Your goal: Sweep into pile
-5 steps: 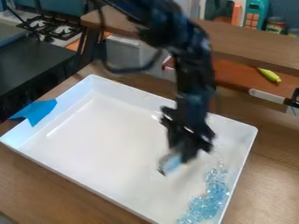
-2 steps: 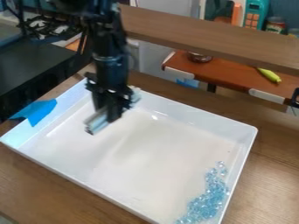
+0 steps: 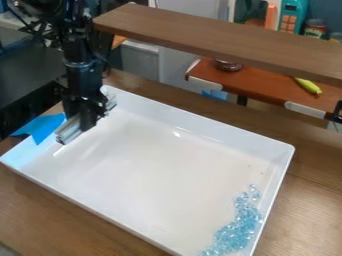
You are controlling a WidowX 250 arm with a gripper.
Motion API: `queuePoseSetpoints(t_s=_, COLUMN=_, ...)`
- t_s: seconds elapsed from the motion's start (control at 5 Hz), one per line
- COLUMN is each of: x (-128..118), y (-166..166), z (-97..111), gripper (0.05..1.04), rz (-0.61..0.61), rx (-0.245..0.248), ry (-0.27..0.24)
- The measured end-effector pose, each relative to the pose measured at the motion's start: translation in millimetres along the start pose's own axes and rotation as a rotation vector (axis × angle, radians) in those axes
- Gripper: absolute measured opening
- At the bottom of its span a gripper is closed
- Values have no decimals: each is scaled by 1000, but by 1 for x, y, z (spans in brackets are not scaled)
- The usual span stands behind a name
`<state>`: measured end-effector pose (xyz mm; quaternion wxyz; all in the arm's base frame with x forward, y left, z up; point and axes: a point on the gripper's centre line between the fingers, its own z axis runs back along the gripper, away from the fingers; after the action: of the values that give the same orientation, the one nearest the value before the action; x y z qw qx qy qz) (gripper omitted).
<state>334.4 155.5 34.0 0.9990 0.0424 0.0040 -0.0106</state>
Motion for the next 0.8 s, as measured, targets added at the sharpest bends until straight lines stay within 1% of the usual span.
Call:
queuePoseSetpoints(t_s=0.2, x=0, y=7, z=-16, gripper=387, rz=7, rx=25, ry=16)
queuePoseSetpoints(t_s=0.4, x=5, y=22, z=-26, gripper=387, rz=29, rx=55, ry=5)
queuePoseSetpoints(t_s=0.6, x=4, y=25, z=-41, gripper=430, rz=35, rx=76, ry=26)
queuePoseSetpoints(t_s=0.8, x=4, y=29, z=-41, gripper=736, rz=65, rx=102, ry=31)
